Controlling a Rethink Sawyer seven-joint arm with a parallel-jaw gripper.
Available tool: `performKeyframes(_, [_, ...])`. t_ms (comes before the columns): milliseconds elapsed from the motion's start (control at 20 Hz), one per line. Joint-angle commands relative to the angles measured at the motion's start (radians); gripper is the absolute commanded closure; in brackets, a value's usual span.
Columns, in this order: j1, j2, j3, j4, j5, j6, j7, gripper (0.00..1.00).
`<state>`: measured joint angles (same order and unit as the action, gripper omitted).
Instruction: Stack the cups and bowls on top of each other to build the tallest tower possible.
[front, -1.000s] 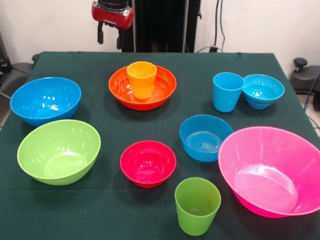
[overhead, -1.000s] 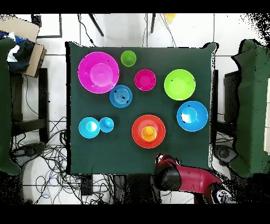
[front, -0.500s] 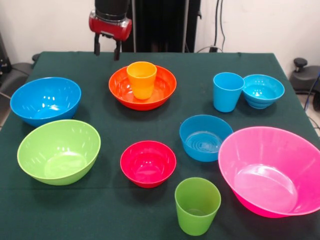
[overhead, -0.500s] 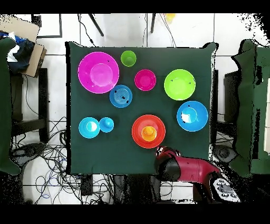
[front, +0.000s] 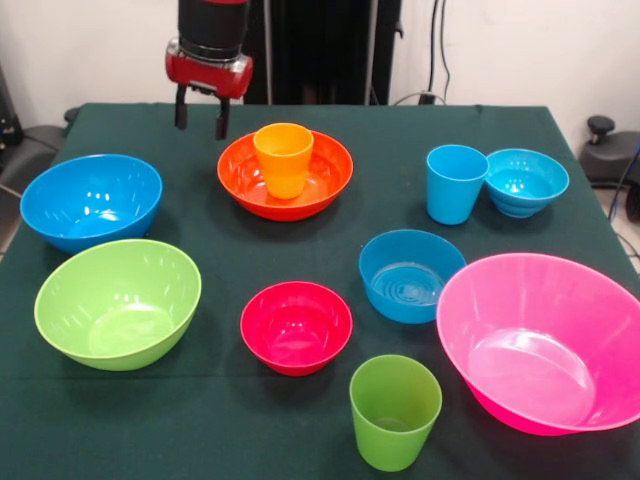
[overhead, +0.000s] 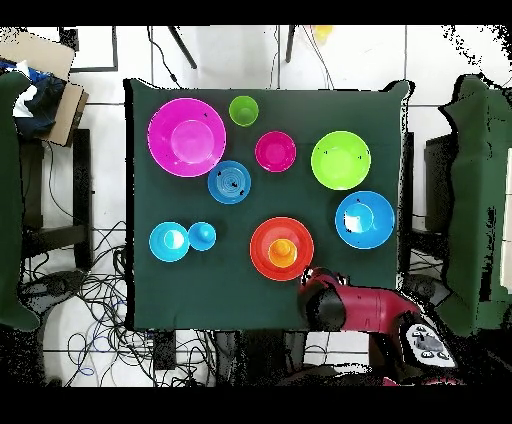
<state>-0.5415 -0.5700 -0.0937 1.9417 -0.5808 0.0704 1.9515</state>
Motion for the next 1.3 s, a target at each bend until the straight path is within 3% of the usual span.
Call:
performKeyframes(50, [-0.015, 0.035, 0.163, -0.114, -0.073, -0.001, -0.033, 0.0])
performKeyframes(400, [-0.09, 0.045, 0.235, -0.147, -0.098, 0.044, -0.078, 0.0])
performKeyframes(900, [-0.26, 0.099, 0.401, -0.243, -0.179, 0.144, -0.226, 0.0])
performKeyframes(1300, [-0.26, 0.081, 0.409, -0.223, -0.222, 0.148, -0.175, 0.0])
